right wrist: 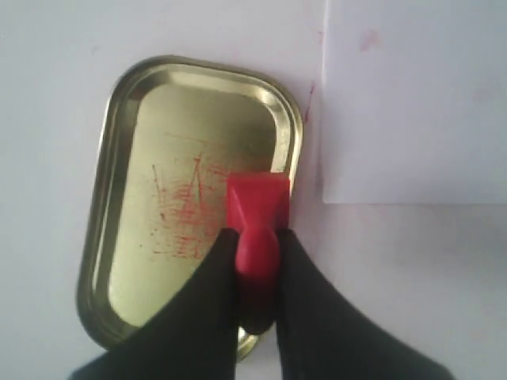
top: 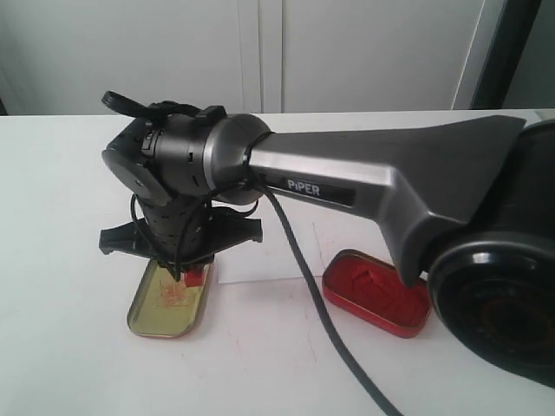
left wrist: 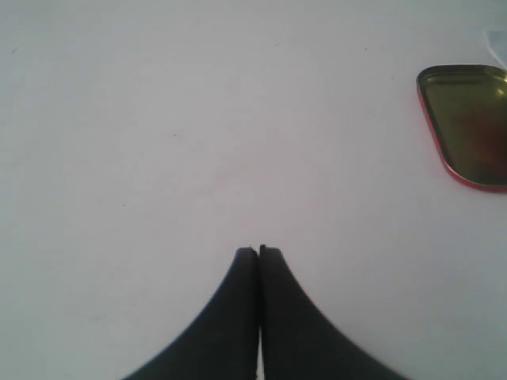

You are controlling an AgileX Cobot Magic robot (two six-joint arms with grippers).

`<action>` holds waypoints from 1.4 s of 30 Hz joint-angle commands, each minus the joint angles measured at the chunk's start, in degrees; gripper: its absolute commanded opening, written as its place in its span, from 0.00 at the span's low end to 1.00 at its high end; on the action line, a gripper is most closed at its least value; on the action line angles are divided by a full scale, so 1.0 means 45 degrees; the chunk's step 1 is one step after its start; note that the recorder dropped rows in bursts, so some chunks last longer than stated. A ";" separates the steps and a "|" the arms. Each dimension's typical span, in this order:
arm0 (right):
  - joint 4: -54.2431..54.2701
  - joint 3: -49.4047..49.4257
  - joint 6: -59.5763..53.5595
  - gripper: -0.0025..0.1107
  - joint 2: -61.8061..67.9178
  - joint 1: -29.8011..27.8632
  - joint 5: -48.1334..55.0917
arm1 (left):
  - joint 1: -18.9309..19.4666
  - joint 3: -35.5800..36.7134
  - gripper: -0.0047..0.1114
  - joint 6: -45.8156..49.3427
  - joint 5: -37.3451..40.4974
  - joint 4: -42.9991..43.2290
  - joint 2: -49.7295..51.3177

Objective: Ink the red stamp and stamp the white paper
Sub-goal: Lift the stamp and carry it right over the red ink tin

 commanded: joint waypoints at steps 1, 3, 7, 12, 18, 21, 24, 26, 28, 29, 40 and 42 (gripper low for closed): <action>-0.0419 -0.0064 -0.0820 0.02 -0.0379 -0.0145 0.0351 | 0.0008 0.0123 0.04 -0.0023 0.0206 0.0002 -0.0044; -0.0398 -0.0042 -0.1123 0.02 -0.0549 -0.0235 0.0351 | 0.0008 0.0123 0.04 -0.0023 0.0206 0.0002 -0.0044; -0.0340 0.0716 -0.1861 0.02 -0.1155 -0.0630 0.0223 | 0.0008 0.0123 0.04 -0.0023 0.0206 0.0002 -0.0044; 0.0208 0.2288 -0.2431 0.02 -0.2062 -0.1232 -0.0744 | 0.0008 0.0123 0.04 -0.0023 0.0206 0.0002 -0.0044; 0.0182 0.4264 -0.2894 0.02 -0.3430 -0.2182 -0.1460 | 0.0008 0.0123 0.04 -0.0023 0.0206 0.0002 -0.0044; 0.0313 0.5268 -0.3195 0.02 -0.4069 -0.2751 -0.1901 | 0.0008 0.0123 0.04 -0.0023 0.0206 0.0002 -0.0044; 0.0313 0.6119 -0.3461 0.02 -0.4668 -0.3253 -0.2236 | 0.0008 0.0123 0.04 -0.0023 0.0206 0.0002 -0.0044; 0.0313 0.6620 -0.3785 0.02 -0.5016 -0.3597 -0.2320 | 0.0008 0.0123 0.04 -0.0023 0.0206 0.0002 -0.0044; 0.0348 0.7032 -0.3973 0.02 -0.5279 -0.3875 -0.2408 | 0.0008 0.0123 0.04 -0.0023 0.0206 0.0002 -0.0044; 0.0348 0.7233 -0.4129 0.02 -0.5394 -0.4024 -0.2428 | 0.0008 0.0123 0.04 -0.0023 0.0206 0.0002 -0.0044; 0.0438 0.8973 -0.5524 0.02 -0.6229 -0.5409 -0.2819 | 0.0008 0.0123 0.04 -0.0023 0.0206 0.0002 -0.0044; 0.0464 0.9193 -0.5807 0.02 -0.6337 -0.5655 -0.2834 | 0.0008 0.0123 0.04 -0.0023 0.0206 0.0002 -0.0044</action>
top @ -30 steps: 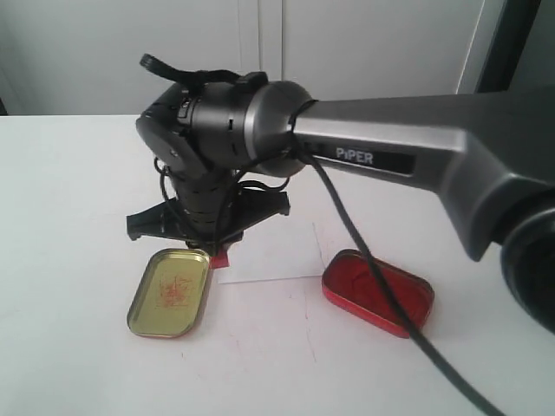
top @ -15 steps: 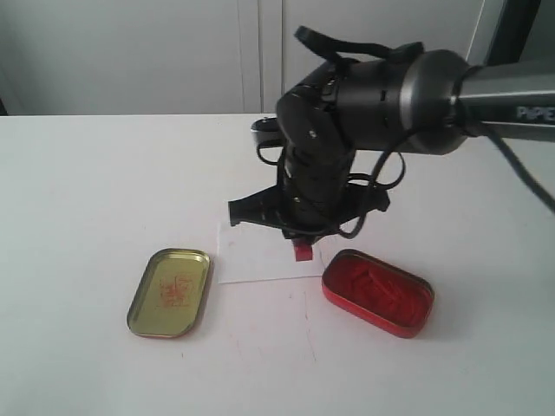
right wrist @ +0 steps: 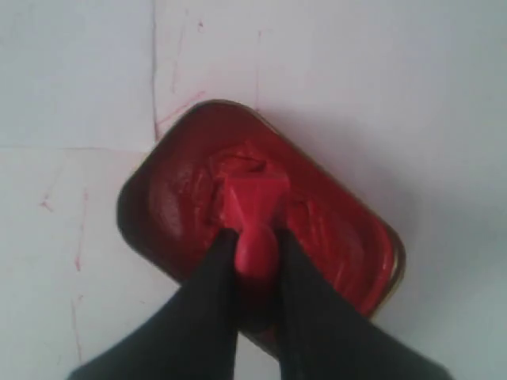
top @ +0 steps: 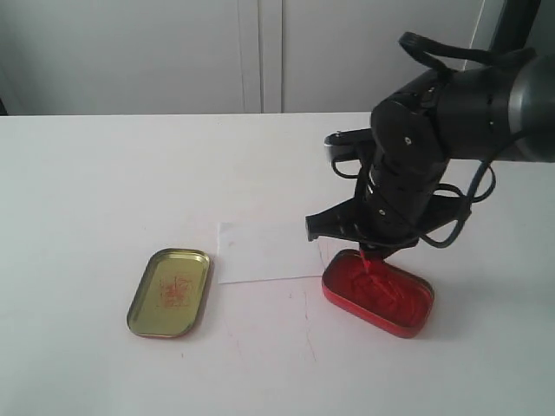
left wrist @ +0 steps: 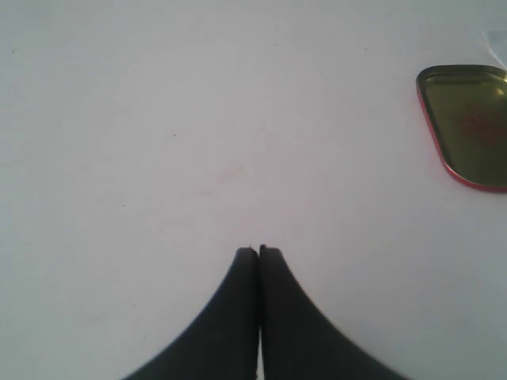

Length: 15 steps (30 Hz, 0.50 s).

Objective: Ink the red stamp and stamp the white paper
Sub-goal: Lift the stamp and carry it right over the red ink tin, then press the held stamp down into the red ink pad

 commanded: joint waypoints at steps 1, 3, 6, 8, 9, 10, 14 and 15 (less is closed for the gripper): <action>0.0041 0.0515 -0.0801 0.02 -0.0325 -0.0539 -0.0155 | 0.0008 0.0123 0.04 -0.0023 0.0206 0.0002 -0.0044; 0.0041 0.0679 -0.1457 0.02 -0.0345 -0.0669 -0.0155 | 0.0008 0.0123 0.04 -0.0023 0.0206 0.0002 -0.0044; -0.0022 0.0838 -0.2521 0.02 -0.0345 -0.0669 -0.0220 | 0.0008 0.0123 0.04 -0.0023 0.0206 0.0002 -0.0044; -0.0022 0.0923 -0.2972 0.02 -0.0345 -0.0669 -0.0220 | 0.0008 0.0123 0.04 -0.0023 0.0206 0.0002 -0.0044; -0.0022 0.0949 -0.3179 0.02 -0.0345 -0.0669 -0.0270 | 0.0008 0.0123 0.04 -0.0023 0.0206 0.0002 -0.0044; -0.0042 0.0978 -0.3366 0.02 -0.0345 -0.0669 -0.0270 | 0.0008 0.0123 0.04 -0.0023 0.0206 0.0002 -0.0044; -0.0118 0.1337 -0.4158 0.02 -0.0345 -0.0669 -0.0678 | 0.0008 0.0123 0.04 -0.0023 0.0206 0.0002 -0.0044; -0.0118 0.1489 -0.4397 0.02 -0.0345 -0.0669 -0.0849 | 0.0008 0.0123 0.04 -0.0023 0.0206 0.0002 -0.0044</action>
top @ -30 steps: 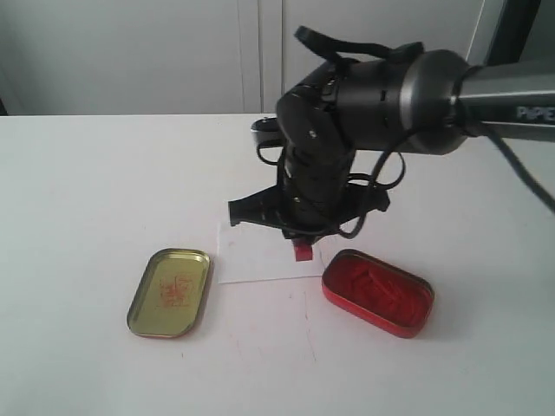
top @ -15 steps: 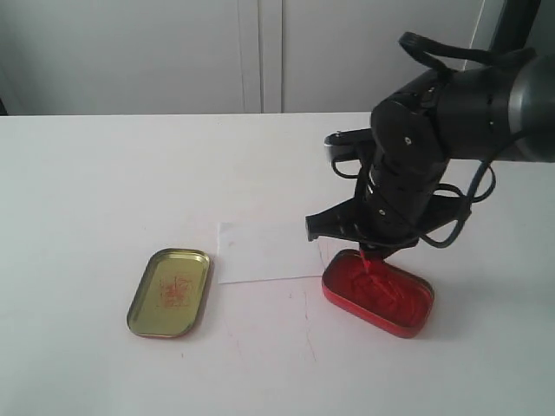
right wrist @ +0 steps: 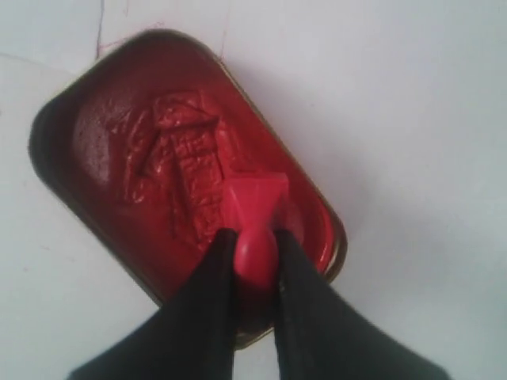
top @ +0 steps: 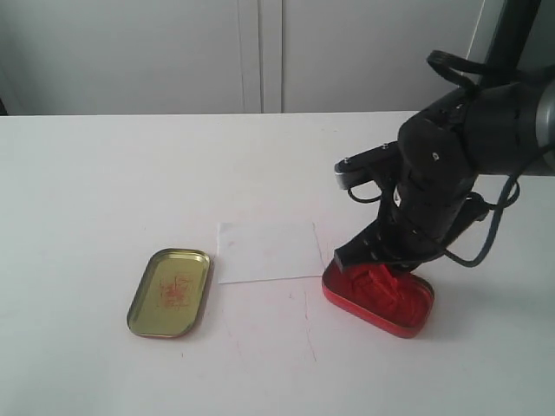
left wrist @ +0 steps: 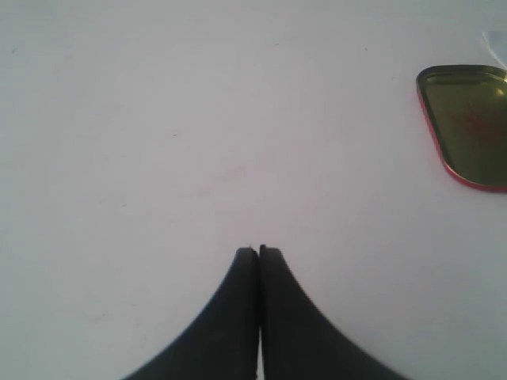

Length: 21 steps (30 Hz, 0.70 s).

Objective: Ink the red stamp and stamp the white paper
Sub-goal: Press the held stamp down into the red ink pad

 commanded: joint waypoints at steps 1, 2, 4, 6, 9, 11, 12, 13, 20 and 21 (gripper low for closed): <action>-0.0186 0.0540 -0.1017 0.02 -0.0120 -0.0089 -0.0640 | 0.0008 0.0123 0.04 -0.0023 0.0206 0.0002 -0.0044; -0.0225 0.0742 -0.1200 0.02 -0.0120 -0.0089 -0.0920 | 0.0008 0.0123 0.04 -0.0023 0.0206 0.0002 -0.0044; -0.0225 0.0908 -0.1440 0.02 -0.0120 -0.0089 -0.1196 | 0.0008 0.0123 0.04 -0.0023 0.0206 0.0002 -0.0044; -0.0201 0.0908 -0.1754 0.02 -0.0120 -0.0089 -0.1222 | 0.0008 0.0123 0.04 -0.0023 0.0206 0.0002 -0.0044; 0.0902 0.0908 -0.2854 0.02 -0.0245 -0.0620 -0.1222 | 0.0008 0.0123 0.04 -0.0023 0.0206 0.0002 -0.0044; 0.1991 0.0908 -0.3881 0.02 -0.0361 -0.1097 -0.1222 | 0.0008 0.0123 0.04 -0.0023 0.0206 0.0002 -0.0044; 0.2475 0.0908 -0.4277 0.02 -0.0413 -0.1255 -0.1222 | 0.0008 0.0123 0.04 -0.0023 0.0206 0.0002 -0.0044; 0.2789 0.0908 -0.4833 0.02 -0.0471 -0.1429 -0.1222 | 0.0008 0.0123 0.04 -0.0023 0.0206 0.0002 -0.0044; 0.3163 0.0908 -0.5397 0.02 -0.0569 -0.1601 -0.1341 | 0.0008 0.0123 0.04 -0.0023 0.0206 0.0002 -0.0044; 0.3124 0.0908 -0.5393 0.02 -0.0569 -0.1601 -0.1374 | 0.0008 0.0123 0.04 -0.0023 0.0206 0.0002 -0.0044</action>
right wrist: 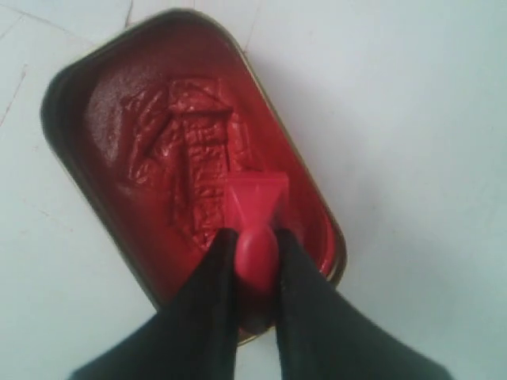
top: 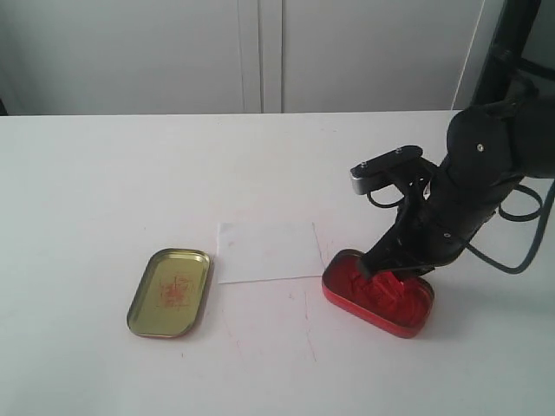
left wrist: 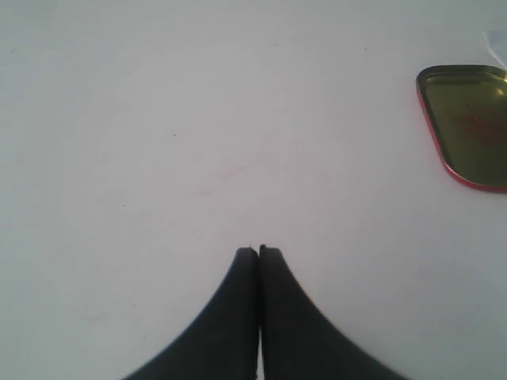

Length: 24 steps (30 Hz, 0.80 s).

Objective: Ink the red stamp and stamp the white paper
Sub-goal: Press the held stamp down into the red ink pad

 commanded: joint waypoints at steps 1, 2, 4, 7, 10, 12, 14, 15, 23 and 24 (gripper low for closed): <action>0.0066 0.0060 -0.0279 0.02 -0.0132 -0.0116 -0.0250 | 0.0008 0.0123 0.04 -0.0023 0.0206 0.0002 -0.0044; 0.0066 0.0060 -0.0279 0.02 -0.0132 -0.0116 -0.0250 | 0.0008 0.0123 0.04 -0.0023 0.0206 0.0002 -0.0044; 0.0013 0.0160 -0.0279 0.02 -0.0081 -0.0116 -0.0319 | 0.0008 0.0123 0.04 -0.0023 0.0206 0.0002 -0.0044; 0.0017 0.0506 -0.0279 0.02 -0.0057 -0.0116 -0.0722 | 0.0008 0.0123 0.04 -0.0023 0.0206 0.0002 -0.0044; -0.0017 0.0782 -0.0279 0.02 -0.0057 -0.0116 -0.0980 | 0.0008 0.0123 0.04 -0.0023 0.0206 0.0002 -0.0044; -0.0069 0.0895 -0.0279 0.02 -0.0057 -0.0116 -0.1103 | 0.0008 0.0123 0.04 -0.0023 0.0206 0.0002 -0.0044; -0.0091 0.0903 -0.0279 0.02 -0.0057 -0.0116 -0.1123 | 0.0008 0.0123 0.04 -0.0023 0.0206 0.0002 -0.0044; -0.0124 0.0903 -0.0279 0.02 -0.0057 -0.0116 -0.1126 | 0.0008 0.0123 0.04 -0.0023 0.0206 0.0002 -0.0044; -0.0281 0.0903 -0.0231 0.02 0.0260 -0.0116 -0.1129 | 0.0008 0.0123 0.04 -0.0023 0.0206 0.0002 -0.0044; -0.0281 0.0912 -0.0231 0.02 0.0402 -0.0116 -0.1129 | 0.0008 0.0123 0.04 -0.0023 0.0206 0.0002 -0.0044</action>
